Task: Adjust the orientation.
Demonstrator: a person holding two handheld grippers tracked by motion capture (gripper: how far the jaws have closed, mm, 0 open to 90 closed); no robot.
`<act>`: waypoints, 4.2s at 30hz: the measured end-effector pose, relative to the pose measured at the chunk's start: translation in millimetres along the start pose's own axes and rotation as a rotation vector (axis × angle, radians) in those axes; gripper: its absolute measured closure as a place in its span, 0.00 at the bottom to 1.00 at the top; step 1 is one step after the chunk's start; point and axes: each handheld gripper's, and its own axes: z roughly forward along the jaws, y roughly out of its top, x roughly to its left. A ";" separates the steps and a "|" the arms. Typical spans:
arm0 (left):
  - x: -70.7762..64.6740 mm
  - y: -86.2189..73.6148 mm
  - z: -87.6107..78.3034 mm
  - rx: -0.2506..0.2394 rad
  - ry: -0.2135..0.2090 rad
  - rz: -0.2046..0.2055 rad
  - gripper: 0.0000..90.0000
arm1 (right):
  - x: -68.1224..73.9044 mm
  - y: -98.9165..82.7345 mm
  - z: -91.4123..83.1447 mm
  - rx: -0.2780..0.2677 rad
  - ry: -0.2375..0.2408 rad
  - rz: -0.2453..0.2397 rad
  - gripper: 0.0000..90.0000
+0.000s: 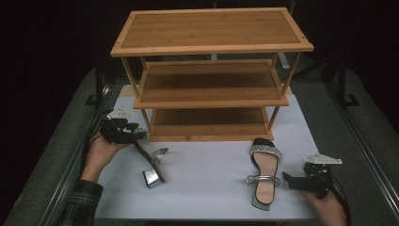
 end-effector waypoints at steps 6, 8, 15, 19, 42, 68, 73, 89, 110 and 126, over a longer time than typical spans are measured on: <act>-2.6 0.3 -0.2 0.013 0.012 -0.024 0.67 | 0.0 0.0 0.0 0.000 0.000 0.000 0.01; -5.3 0.7 -2.5 0.027 0.035 -0.016 0.68 | 0.0 -0.1 0.0 -0.001 0.000 0.000 0.01; -14.9 -3.9 -12.2 0.006 0.051 -0.047 0.69 | 0.0 -0.1 0.0 -0.001 0.000 0.000 0.01; -26.4 -8.3 -17.1 -0.020 0.024 -0.042 0.69 | 0.1 -0.2 0.0 -0.002 0.000 0.000 0.01; -54.5 -39.7 -28.3 -0.102 -0.091 -0.059 0.69 | 0.0 -0.3 -0.1 -0.003 0.001 0.001 0.01; -27.0 -112.5 -39.9 -0.060 -0.102 -0.183 0.65 | 0.1 -0.2 -0.2 -0.002 0.001 0.003 0.01; -27.7 -123.0 -42.0 -0.038 -0.076 -0.204 0.54 | 0.2 -0.3 -0.2 -0.002 0.001 0.003 0.01; -41.5 -138.7 -59.0 -0.107 0.010 -0.252 0.79 | 0.2 -0.2 -0.1 -0.002 0.001 0.003 0.01; -19.4 -106.2 -33.0 -0.079 -0.007 -0.143 0.90 | 0.2 -0.2 -0.1 -0.002 0.001 0.003 0.01; 3.4 -92.2 -34.0 -0.146 -0.054 -0.164 0.85 | 0.0 -0.5 -0.2 -0.004 0.001 0.001 0.01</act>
